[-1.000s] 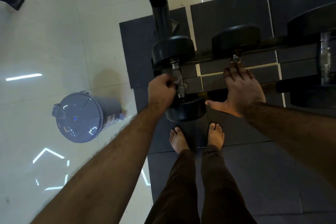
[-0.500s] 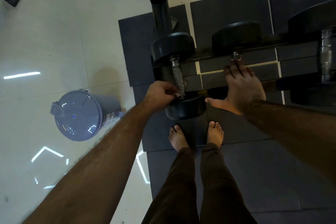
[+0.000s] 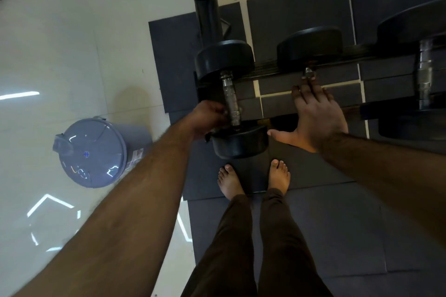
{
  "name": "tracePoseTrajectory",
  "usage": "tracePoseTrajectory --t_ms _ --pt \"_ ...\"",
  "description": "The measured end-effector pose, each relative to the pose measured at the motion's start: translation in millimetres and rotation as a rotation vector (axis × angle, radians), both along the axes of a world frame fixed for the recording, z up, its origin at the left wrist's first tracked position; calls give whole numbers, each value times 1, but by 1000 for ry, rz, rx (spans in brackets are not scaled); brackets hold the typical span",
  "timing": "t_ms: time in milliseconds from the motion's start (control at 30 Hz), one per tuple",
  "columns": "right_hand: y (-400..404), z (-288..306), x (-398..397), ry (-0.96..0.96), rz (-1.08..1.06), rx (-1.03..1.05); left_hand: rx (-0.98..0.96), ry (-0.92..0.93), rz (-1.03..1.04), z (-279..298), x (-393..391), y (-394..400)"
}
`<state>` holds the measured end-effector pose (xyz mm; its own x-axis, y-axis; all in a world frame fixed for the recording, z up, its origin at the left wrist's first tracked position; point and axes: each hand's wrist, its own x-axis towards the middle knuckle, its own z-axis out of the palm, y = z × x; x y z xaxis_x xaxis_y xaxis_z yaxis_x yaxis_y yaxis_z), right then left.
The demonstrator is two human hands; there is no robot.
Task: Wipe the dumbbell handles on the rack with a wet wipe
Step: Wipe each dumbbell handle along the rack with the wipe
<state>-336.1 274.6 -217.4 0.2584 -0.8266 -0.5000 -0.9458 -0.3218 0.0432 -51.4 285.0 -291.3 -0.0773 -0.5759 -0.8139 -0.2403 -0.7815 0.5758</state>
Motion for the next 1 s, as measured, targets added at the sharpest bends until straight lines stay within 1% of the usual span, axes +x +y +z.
tracePoseTrajectory --t_ms 33,67,100,167,200,233,267,300,333,400,433,467,533,567,600,633,667,700,767,800,833,867,900,933,967,1000 --pt "0 0 0 2 2 0 5 -8 -16 1 6 -1" --pt "0 0 0 5 4 6 -14 4 76 3 9 -4" --pt "0 0 0 6 4 12 -42 53 231 5 8 -10" --pt "0 1 1 7 -2 16 -51 245 522 4 1 -24" --pt "0 1 1 9 -5 17 -14 340 596 3 -4 -29" --pt "-1 1 1 10 -5 19 49 414 622 0 -9 -32" --pt "-1 1 1 12 -2 23 118 474 614 -3 -10 -31" --pt "-1 1 1 11 0 27 184 508 562 -2 -9 -30" --pt "-1 1 0 11 1 33 234 501 464 -2 -3 -27" --pt "-1 0 0 13 0 38 244 368 229 -2 14 -26" --pt "-1 -1 0 14 1 35 209 297 190 -2 20 -28" --pt "-1 -1 0 14 6 34 151 252 231 -3 22 -31" --pt "-1 -2 -1 13 15 41 43 187 442 -4 13 -38" --pt "-1 -2 -1 16 13 44 24 209 515 -5 6 -42" --pt "-1 -1 -1 19 11 49 34 292 528 -6 -3 -44" --pt "-2 -1 0 21 9 54 65 371 478 -8 -10 -42" --pt "-2 -1 -1 21 7 58 114 424 382 -12 -12 -38" --pt "-3 0 -1 21 5 59 176 421 249 -13 -8 -34" --pt "-3 -1 -1 16 5 58 244 239 -77 -11 9 -28" --pt "-2 -1 -1 14 8 53 232 153 -188 -10 18 -28" --pt "-2 -2 -2 14 12 44 197 100 -193 -8 23 -30" --pt "-2 -3 -2 14 15 38 137 70 -102 -7 25 -33" --pt "-2 -3 -2 15 18 36 65 61 50 -6 23 -37" --pt "-2 -3 -2 17 20 38 18 88 214 -6 18 -40" --pt "-2 -3 -2 19 20 40 11 171 327 -4 10 -43" --pt "-2 -2 -2 19 17 43 46 250 343 -5 2 -41"
